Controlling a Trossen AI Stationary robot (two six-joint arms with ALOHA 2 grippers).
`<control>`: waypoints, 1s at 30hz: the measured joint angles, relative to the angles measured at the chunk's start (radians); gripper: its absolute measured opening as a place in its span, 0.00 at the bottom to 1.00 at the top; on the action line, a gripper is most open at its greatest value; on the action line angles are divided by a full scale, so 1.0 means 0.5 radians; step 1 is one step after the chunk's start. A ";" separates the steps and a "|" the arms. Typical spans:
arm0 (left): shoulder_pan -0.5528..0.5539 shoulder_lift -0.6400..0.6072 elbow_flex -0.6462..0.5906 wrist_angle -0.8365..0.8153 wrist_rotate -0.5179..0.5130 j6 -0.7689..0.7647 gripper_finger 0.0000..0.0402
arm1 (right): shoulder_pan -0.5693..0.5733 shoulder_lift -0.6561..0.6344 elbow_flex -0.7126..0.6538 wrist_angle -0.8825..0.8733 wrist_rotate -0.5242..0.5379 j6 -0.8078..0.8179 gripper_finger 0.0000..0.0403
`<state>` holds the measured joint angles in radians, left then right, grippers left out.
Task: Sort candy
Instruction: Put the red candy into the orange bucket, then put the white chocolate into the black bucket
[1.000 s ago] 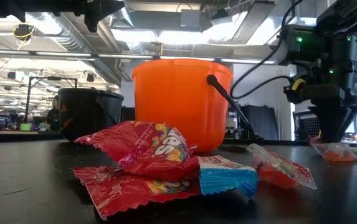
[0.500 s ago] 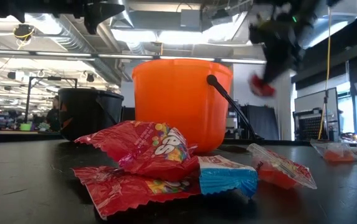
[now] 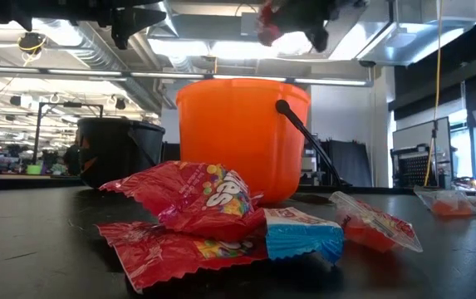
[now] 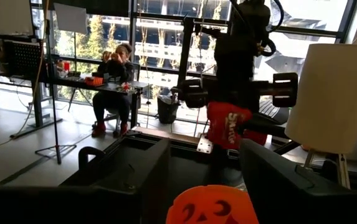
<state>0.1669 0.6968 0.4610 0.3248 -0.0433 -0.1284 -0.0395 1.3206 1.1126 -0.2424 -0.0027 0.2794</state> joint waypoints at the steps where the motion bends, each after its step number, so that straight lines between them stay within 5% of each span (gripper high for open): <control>1: 0.000 0.000 0.000 -0.002 0.000 0.000 0.46 | 0.000 0.032 0.000 0.032 -0.040 0.000 0.09; 16: 0.000 0.009 0.000 -0.066 0.000 0.000 0.46 | 0.000 0.206 0.004 0.033 -0.175 -0.036 0.33; 22: 0.000 0.009 0.000 -0.098 0.008 -0.003 0.46 | 0.001 0.204 0.283 -0.709 -0.114 -0.055 0.43; 30: -0.001 0.009 0.000 -0.089 0.000 -0.002 0.46 | 0.200 0.196 0.275 -1.353 0.205 0.226 0.42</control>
<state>0.1665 0.7013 0.4610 0.2801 -0.0432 -0.1295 0.0603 1.4187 1.2501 -0.9188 0.1000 0.3925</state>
